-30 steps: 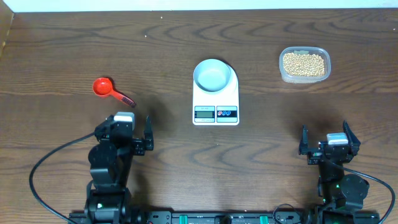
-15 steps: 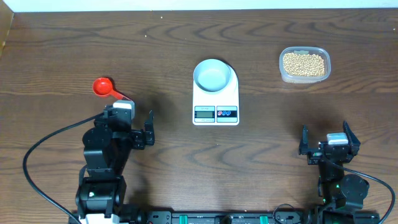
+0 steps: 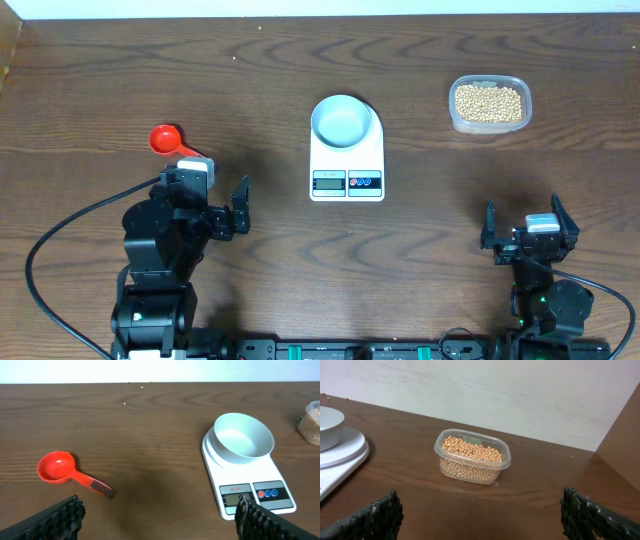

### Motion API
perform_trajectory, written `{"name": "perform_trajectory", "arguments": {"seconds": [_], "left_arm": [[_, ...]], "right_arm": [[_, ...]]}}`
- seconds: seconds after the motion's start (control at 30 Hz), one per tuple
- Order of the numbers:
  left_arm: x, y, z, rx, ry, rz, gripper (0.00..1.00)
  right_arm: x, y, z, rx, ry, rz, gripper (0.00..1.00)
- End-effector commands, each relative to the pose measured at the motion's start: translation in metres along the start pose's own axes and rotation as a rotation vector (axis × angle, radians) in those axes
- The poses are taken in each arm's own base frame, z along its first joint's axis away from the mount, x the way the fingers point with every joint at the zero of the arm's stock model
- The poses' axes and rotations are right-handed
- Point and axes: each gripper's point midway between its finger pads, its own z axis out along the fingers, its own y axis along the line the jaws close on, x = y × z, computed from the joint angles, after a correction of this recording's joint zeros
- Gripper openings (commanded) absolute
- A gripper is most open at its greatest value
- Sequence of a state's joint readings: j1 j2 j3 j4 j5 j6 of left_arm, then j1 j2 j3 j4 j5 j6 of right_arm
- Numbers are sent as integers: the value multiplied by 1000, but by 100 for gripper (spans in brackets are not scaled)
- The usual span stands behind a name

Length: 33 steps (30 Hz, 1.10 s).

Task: Scoop item into bowl and weigh 50g on scale
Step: 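Raise the left arm and move the left gripper toward the red scoop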

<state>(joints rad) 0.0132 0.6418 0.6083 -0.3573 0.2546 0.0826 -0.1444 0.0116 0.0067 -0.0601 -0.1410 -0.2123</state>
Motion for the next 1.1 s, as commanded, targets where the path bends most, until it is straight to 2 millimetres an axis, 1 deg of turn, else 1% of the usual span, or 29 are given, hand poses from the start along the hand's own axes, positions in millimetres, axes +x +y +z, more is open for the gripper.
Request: {"name": "perform_trajectory", "arguments": {"seconds": [0.0,0.17,0.3,0.5,0.63,0.73,0.83,0.9,1.0,1.07], "left_arm": [[-16,-3,-6,17,-20,-13,98],[-17,-2,-2,18,53,-28,98],[-23,-1,5,19,129,-45,98],[-28,2,16,20,292,-79,98],[-28,4,26,22,424,-104,98],[-23,6,36,22,454,-110,98],[-19,6,40,25,472,-121,98],[-16,5,41,18,487,-159,98],[-17,5,41,18,482,-157,98],[-26,6,46,18,442,-148,98]], "right_arm": [[0,2,0,-7,-2,-3,99],[0,2,0,-7,-2,-3,99],[0,2,0,-7,-2,-3,99],[0,2,0,-7,-2,-3,99],[0,2,0,-7,-2,-3,99],[0,2,0,-7,-2,-3,99],[0,2,0,-7,-2,-3,99],[0,2,0,-7,-2,-3,99],[0,2,0,-7,-2,-3,99],[0,2,0,-7,-2,-3,99]]}}
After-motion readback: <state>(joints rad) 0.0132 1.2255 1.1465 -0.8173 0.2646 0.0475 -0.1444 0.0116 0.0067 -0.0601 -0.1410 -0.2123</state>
